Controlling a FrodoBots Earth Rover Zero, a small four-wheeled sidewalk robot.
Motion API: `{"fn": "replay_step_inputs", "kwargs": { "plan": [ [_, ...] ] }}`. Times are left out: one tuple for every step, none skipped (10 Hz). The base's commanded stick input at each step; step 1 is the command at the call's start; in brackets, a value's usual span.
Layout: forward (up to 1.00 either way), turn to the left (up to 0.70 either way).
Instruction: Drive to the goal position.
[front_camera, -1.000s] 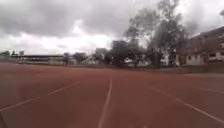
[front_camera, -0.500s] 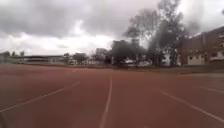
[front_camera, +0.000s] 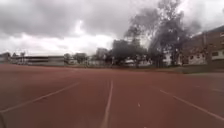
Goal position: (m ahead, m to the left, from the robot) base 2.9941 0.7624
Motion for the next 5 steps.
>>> {"fn": "replay_step_inputs", "kwargs": {
  "plan": [
    [0.7,0.0],
    [0.7,0.0],
    [0.7,0.0],
    [0.7,0.0],
    [0.7,0.0]
  ]
}}
